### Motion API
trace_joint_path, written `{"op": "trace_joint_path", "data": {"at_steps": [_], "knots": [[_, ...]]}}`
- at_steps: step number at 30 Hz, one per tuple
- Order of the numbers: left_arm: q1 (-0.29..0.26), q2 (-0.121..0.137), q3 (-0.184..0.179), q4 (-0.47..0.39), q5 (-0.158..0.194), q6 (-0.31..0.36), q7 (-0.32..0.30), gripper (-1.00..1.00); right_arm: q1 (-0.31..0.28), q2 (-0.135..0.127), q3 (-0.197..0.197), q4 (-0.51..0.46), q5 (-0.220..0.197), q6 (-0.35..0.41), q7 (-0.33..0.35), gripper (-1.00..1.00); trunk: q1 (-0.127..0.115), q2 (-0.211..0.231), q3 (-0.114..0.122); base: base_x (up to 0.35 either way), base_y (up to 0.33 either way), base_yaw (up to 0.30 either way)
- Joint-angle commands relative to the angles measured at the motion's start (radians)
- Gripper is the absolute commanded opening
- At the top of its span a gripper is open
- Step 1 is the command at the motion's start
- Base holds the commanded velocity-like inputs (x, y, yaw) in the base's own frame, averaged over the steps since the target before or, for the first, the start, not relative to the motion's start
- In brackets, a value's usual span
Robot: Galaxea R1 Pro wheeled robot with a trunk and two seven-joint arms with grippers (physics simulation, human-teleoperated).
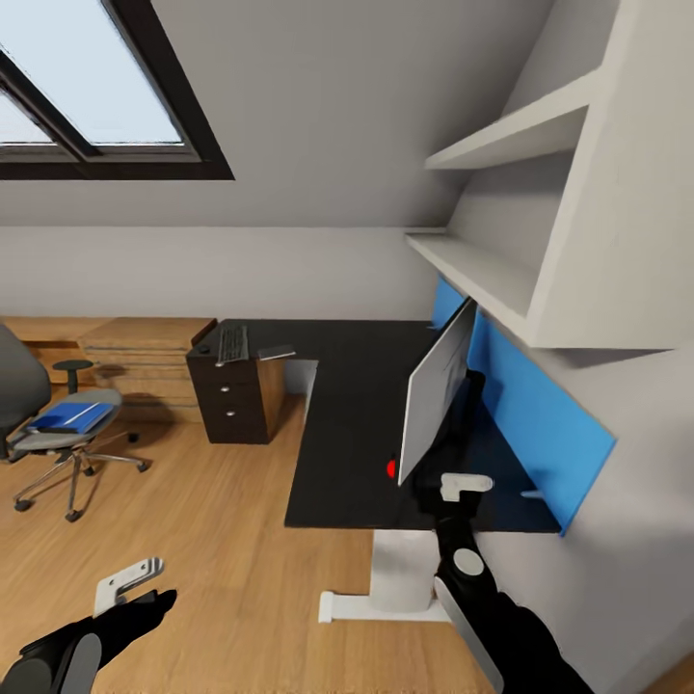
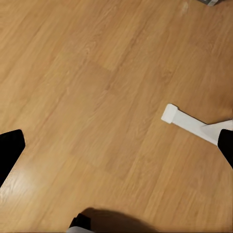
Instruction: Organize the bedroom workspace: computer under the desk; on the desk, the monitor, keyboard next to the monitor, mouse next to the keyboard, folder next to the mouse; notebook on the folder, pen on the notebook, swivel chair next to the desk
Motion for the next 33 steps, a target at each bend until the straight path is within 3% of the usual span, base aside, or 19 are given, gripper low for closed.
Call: {"op": "trace_joint_path", "data": {"at_steps": [1, 12, 23, 30, 33], "knots": [[-0.001, 0.000, 0.001, -0.001, 0.011, 0.004, 0.008, 1.00, -0.001, -0.001, 0.008, -0.002, -0.003, 0.006, -0.008, 1.00, 0.000, -0.002, -0.002, -0.144, 0.246, 0.000], [-0.001, 0.000, 0.000, -0.001, 0.010, 0.004, 0.008, 1.00, -0.001, -0.002, 0.084, -0.001, -0.001, 0.005, -0.029, 1.00, 0.000, -0.002, -0.002, 0.017, 0.295, 0.000], [-0.001, 0.000, 0.000, -0.001, 0.010, 0.003, 0.008, 1.00, -0.001, -0.004, 0.090, -0.002, 0.000, 0.003, -0.048, 1.00, 0.000, -0.002, -0.002, 0.236, 0.254, 0.000], [-0.001, 0.000, -0.001, 0.000, 0.011, 0.004, 0.005, 1.00, -0.001, -0.008, 0.083, -0.003, 0.000, 0.002, -0.054, 1.00, 0.000, -0.002, -0.002, 0.208, 0.093, 0.000], [-0.001, 0.000, -0.002, 0.001, 0.011, 0.004, 0.005, 1.00, -0.001, -0.009, 0.065, -0.003, -0.001, -0.010, -0.108, 1.00, 0.000, -0.002, -0.002, 0.042, 0.016, 0.000]]}}
